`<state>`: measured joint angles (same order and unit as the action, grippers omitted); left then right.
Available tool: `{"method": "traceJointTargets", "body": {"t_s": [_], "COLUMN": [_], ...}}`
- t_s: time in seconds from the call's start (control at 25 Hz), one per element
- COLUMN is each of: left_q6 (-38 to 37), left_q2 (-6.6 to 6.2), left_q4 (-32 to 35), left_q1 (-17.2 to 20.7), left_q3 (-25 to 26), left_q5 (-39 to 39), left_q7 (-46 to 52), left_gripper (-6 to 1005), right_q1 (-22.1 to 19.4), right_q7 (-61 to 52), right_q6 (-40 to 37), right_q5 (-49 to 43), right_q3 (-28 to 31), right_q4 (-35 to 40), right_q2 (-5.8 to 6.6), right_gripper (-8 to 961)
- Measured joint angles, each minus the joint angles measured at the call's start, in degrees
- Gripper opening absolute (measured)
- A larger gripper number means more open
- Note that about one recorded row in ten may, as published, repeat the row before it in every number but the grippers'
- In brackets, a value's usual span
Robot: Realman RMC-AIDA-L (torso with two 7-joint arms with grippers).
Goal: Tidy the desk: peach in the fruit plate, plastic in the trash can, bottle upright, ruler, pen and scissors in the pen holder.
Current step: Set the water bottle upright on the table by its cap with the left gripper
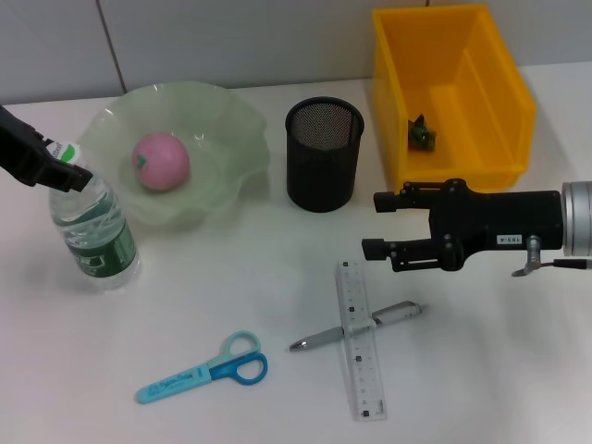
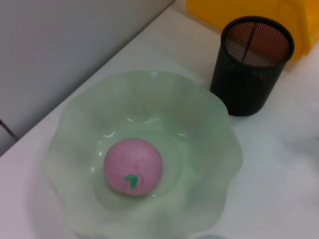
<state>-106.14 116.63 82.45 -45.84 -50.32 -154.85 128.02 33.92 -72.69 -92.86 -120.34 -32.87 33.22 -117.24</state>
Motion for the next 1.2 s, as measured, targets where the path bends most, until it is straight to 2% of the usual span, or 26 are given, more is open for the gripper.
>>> {"method": "traceJointTargets", "body": {"t_s": [1.16, 1.2], "left_q6": [0.9, 1.0], "left_q2": [0.42, 0.43], "left_q4": [-0.8, -0.8], "left_q1": [-0.8, -0.9], "left_q3": [-0.5, -0.5], "left_q5": [-1.0, -1.0], "left_q7": [0.3, 0.3], "left_gripper": [444, 487], "right_q1": [0.1, 0.1], "right_q7": [0.0, 0.0], "right_q6": [0.4, 0.4], "right_q5": [0.4, 0.4], "right_q3": [0.0, 0.0], "right_q4": [0.0, 0.0], "right_q2": [0.09, 0.09], "right_gripper": [762, 762]}}
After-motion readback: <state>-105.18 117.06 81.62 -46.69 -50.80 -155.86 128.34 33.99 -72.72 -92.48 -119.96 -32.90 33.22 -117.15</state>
